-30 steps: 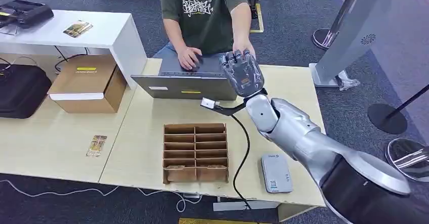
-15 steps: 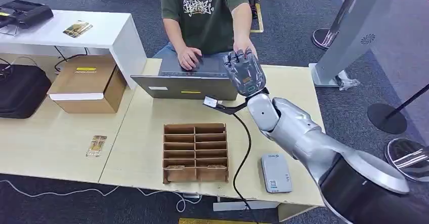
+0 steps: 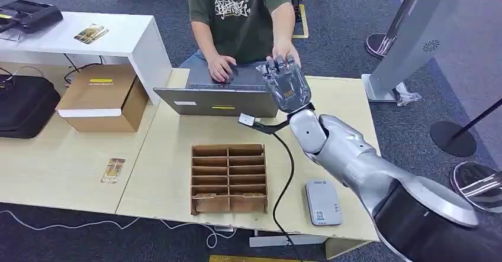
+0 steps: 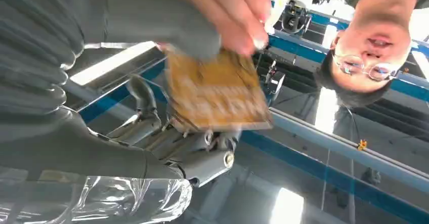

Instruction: Pass the card to the sensor for recognition and then transmit it.

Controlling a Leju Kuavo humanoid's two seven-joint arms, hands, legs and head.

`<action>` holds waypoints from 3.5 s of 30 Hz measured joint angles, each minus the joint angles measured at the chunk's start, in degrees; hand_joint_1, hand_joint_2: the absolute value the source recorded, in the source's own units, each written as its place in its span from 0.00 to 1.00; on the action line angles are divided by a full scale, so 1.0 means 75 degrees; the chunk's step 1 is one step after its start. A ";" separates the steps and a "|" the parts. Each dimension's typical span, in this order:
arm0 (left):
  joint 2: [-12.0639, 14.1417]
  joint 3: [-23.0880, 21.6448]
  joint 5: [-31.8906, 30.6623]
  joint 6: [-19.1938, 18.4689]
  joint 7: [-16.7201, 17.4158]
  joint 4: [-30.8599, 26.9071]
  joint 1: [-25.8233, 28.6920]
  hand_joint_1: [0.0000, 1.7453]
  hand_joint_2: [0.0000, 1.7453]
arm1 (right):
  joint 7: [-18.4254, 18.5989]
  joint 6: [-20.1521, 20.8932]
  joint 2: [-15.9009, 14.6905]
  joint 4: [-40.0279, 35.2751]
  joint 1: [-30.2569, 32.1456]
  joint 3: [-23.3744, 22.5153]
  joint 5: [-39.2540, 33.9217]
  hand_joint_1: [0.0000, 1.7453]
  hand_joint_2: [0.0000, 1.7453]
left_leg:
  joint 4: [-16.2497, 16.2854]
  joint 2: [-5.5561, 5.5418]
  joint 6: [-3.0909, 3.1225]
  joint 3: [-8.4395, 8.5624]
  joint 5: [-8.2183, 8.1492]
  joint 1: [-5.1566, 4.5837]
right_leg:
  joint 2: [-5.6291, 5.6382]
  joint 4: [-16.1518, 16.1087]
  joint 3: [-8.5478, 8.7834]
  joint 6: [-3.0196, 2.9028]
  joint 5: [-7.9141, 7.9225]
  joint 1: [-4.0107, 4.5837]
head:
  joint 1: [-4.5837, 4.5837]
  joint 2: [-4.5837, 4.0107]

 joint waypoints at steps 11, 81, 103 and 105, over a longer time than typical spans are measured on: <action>-0.0009 0.0000 0.0018 0.0006 0.0000 0.0000 0.0003 0.00 0.00 | -0.0099 0.0000 0.0000 0.0003 0.0097 -0.0236 0.0003 0.00 1.00 | 0.0000 0.0000 -0.0001 -0.0001 -0.0001 0.0000 | 0.0003 0.0000 -0.0002 -0.0001 0.0000 0.0001 | 0.0000 0.0000; -0.0251 0.0017 0.0146 0.0154 -0.0166 -0.0006 0.0067 0.00 0.00 | 0.0912 0.1862 -0.4287 -0.8636 0.5423 -0.4080 0.0003 0.00 1.00 | 0.0003 -0.0023 0.0011 -0.0013 -0.0027 -0.0007 | -0.0018 -0.0014 -0.0004 0.0016 -0.0015 -0.0008 | -0.0003 0.0000; -0.0801 0.0122 0.0912 -0.0181 -0.0189 -0.0813 0.0152 0.00 0.00 | 0.0909 0.2812 -0.3234 -1.1100 0.9437 -0.5237 0.0003 0.00 1.00 | -0.0004 -0.0021 0.0003 -0.0006 -0.0047 -0.0001 | -0.0017 -0.0015 0.0001 0.0012 -0.0045 -0.0002 | 0.0000 0.0000; -0.0882 0.0122 0.0863 -0.0265 -0.0166 -0.0950 0.0158 0.00 0.00 | 0.0909 0.2809 -0.2854 -1.1066 0.9623 -0.5202 0.0003 0.00 1.00 | -0.0004 -0.0020 -0.0001 -0.0005 -0.0049 -0.0001 | -0.0013 -0.0014 0.0001 0.0009 -0.0046 -0.0002 | -0.0003 0.0000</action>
